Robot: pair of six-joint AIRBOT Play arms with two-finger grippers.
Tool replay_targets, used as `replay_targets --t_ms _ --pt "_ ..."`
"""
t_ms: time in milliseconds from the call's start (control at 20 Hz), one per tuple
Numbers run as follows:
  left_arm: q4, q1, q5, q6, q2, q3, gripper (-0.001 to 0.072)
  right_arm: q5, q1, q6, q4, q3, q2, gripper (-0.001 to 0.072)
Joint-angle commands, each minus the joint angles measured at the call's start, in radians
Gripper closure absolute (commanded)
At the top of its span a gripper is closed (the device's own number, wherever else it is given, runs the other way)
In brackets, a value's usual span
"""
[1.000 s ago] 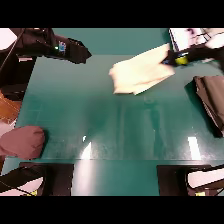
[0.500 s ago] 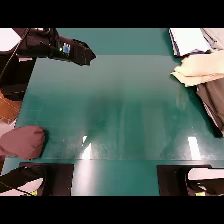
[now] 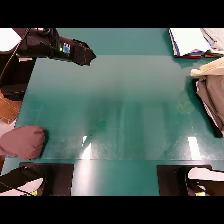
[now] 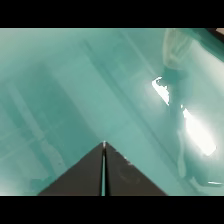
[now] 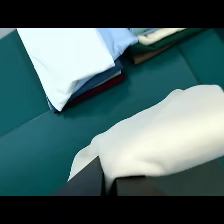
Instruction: Fold the shirts.
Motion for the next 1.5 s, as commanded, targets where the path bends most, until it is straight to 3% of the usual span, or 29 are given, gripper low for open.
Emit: replay_targets --t_ms 0,400,650,800,850,900,950,1000,1200,1300,1450 --pt "0.000 0.000 -0.005 -0.001 0.000 0.000 0.0684 0.010 -0.029 -0.017 0.010 0.000 0.062 0.0698" --pt "0.000 0.000 -0.008 0.000 -0.001 0.000 0.0683 0.309 -0.167 -0.037 -0.013 -0.055 0.115 0.0699" --pt "0.000 0.000 -0.009 0.000 -0.001 0.000 0.0684 0.344 -0.222 -0.037 -0.273 -0.312 0.221 0.0697" --pt "0.001 0.000 -0.013 0.000 0.000 0.000 0.0683 0.336 -0.273 -0.036 -0.328 -0.445 0.268 0.0693" --pt "0.000 0.000 -0.016 0.000 -0.001 0.000 0.0683 0.335 -0.294 -0.036 -0.326 -0.478 0.277 0.0591" --pt "0.000 0.000 -0.016 0.000 -0.001 0.000 0.0683 0.334 -0.309 -0.036 -0.324 -0.504 0.283 0.0319" --pt "0.000 0.000 -0.015 0.000 0.000 0.000 0.0683 0.330 -0.319 -0.035 -0.324 -0.526 0.290 0.0092" --pt "0.000 0.000 -0.014 0.000 -0.001 0.000 0.0683 0.333 -0.320 -0.035 -0.322 -0.531 0.294 0.0060" --pt "0.000 0.000 -0.014 0.000 0.000 0.000 0.0683 0.308 -0.227 -0.035 -0.133 -0.472 0.339 0.0062" --pt "0.008 0.001 -0.003 0.000 0.000 0.000 0.0683 0.304 -0.106 -0.035 -0.030 -0.433 0.369 0.0062" --pt "0.016 0.003 -0.016 0.000 0.000 0.000 0.0683 0.286 0.132 -0.035 -0.005 -0.388 0.401 0.0067"
